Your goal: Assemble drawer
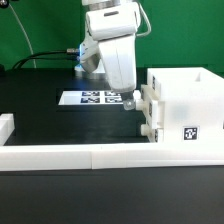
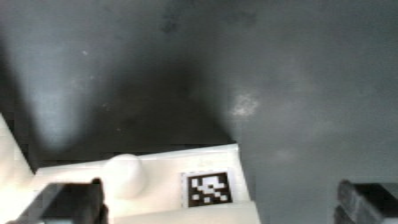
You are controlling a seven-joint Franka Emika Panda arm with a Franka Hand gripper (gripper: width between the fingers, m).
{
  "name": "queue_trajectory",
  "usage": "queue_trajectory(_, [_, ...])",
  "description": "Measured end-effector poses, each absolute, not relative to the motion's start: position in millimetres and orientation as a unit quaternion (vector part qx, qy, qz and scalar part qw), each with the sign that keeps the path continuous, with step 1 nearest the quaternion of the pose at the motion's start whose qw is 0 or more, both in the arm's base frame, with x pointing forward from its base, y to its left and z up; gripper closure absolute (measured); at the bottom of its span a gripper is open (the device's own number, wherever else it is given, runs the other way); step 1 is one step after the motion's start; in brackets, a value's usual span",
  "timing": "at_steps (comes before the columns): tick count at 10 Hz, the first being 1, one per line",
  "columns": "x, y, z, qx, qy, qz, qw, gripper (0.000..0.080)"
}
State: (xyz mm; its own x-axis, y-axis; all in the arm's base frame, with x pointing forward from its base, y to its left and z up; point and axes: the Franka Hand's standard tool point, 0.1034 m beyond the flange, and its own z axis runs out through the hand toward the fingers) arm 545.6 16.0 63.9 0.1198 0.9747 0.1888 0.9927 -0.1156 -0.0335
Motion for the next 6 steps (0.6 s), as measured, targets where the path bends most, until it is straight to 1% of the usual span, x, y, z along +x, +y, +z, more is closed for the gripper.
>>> queue_trajectory(2, [544.8,25.2,62.9,-0.750,-0.655,-0.058,0.078,0.0150])
queue_trajectory(6, [544.5,23.2,62.1,-0.752,-0.652,-0.057,0.078,0.0150])
